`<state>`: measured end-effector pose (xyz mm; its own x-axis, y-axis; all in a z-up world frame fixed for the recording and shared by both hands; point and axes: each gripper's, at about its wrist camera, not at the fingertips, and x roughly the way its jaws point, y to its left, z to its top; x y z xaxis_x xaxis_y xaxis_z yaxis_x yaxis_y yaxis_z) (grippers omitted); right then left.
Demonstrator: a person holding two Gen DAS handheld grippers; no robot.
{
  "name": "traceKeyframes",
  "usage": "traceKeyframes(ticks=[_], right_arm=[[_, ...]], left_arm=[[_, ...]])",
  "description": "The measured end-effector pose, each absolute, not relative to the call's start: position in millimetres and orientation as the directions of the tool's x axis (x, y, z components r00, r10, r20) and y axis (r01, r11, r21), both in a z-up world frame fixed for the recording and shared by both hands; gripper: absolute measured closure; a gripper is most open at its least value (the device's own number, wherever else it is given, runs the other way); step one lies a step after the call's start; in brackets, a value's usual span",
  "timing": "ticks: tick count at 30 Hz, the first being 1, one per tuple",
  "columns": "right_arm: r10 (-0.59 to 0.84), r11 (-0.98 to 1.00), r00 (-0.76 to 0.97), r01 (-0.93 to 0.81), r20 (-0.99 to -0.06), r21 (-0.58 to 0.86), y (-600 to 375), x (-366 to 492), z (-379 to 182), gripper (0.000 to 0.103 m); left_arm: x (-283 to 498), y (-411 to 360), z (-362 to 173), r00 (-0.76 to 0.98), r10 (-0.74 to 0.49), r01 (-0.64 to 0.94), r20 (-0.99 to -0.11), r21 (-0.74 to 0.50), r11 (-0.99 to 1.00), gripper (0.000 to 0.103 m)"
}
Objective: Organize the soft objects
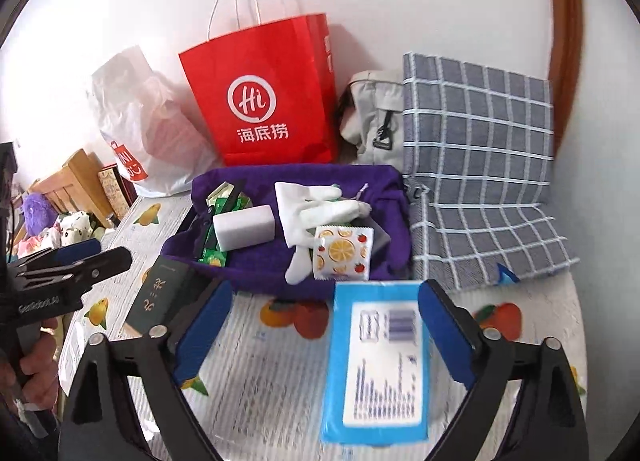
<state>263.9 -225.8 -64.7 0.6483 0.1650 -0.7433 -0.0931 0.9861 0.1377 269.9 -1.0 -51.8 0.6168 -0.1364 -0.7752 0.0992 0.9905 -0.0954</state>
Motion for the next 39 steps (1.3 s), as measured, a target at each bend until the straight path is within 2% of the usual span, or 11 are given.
traceKeyframes(ticks=[6,7,14,17,23,29,39], right_arm=[[0.115,0.993,0.674,-0.056,-0.729,0.105,-228.6,221.6,-49.0,0.003],[0.109,0.993,0.705,-0.050,-0.701,0.104,-229.0,216.5,-47.4,0.003],[0.123,0.991,0.711,-0.045,-0.692,0.129,-229.4,170.1,-37.8,0.002],[0.121,0.991,0.709,-0.045,-0.695,0.127,-227.8,153.9,-36.6,0.002],[0.090,0.994,0.706,-0.019,-0.702,0.109,-229.5,127.4,-36.9,0.001],[0.059,0.997,0.711,-0.003,-0.701,0.080,-232.1,106.1,-32.9,0.000],[0.065,0.997,0.716,-0.010,-0.695,0.083,-232.5,90.3,-28.3,0.000]], left_arm=[[226.3,-7.1,-37.6,0.653,-0.126,0.104,-0.747,-0.076,0.992,0.010],[218.8,-7.6,-35.6,0.659,-0.120,0.101,-0.743,-0.071,0.992,0.010],[173.3,-7.8,-23.6,0.687,-0.103,0.090,-0.719,-0.056,0.994,0.009],[158.6,-8.1,-21.3,0.694,-0.094,0.080,-0.714,-0.053,0.995,0.002],[133.0,-13.5,-16.2,0.708,-0.072,0.075,-0.703,-0.026,0.997,0.002],[114.9,-11.4,-13.6,0.709,-0.084,0.066,-0.700,-0.052,0.996,0.002],[97.0,-13.7,-9.0,0.721,-0.085,0.069,-0.688,-0.051,0.996,0.002]])
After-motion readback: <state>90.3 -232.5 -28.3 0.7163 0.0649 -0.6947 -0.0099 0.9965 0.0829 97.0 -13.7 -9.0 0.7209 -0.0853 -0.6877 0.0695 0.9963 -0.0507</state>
